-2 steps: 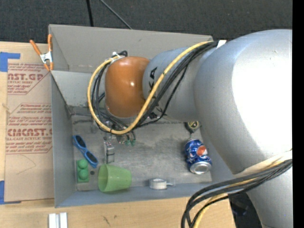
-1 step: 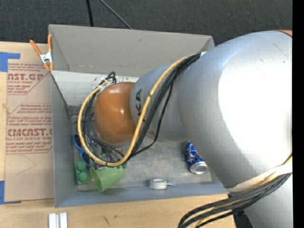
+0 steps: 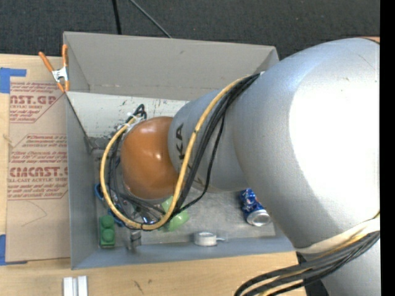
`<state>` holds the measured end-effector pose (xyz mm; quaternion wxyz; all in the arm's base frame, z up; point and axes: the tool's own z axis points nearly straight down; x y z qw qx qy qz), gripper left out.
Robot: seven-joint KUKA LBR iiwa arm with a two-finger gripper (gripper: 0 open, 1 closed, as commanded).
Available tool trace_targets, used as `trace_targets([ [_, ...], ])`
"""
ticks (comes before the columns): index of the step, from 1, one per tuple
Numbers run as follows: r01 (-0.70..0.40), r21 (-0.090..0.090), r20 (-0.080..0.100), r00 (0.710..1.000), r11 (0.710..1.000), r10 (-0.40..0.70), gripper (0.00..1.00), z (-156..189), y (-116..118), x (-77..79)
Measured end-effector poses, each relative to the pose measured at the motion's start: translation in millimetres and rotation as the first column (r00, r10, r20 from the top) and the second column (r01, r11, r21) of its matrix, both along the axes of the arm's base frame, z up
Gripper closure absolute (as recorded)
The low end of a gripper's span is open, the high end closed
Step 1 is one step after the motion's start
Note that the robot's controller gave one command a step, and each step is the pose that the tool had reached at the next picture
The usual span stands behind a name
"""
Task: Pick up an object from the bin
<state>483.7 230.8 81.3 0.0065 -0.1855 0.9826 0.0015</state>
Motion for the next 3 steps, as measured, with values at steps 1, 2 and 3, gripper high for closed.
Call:
trace_targets([
  [1, -0.331, -0.006, -0.003, 0.944, 0.944, 0.331, 0.0, -9.3, 14.2, 1.3],
  [2, -0.332, -0.004, -0.01, 0.943, 0.943, 0.332, 1.0, -11.2, 14.7, -1.3],
  [3, -0.407, -0.005, 0.0, 0.913, 0.913, 0.407, 1.0, 208.8, 7.6, 24.7],
])
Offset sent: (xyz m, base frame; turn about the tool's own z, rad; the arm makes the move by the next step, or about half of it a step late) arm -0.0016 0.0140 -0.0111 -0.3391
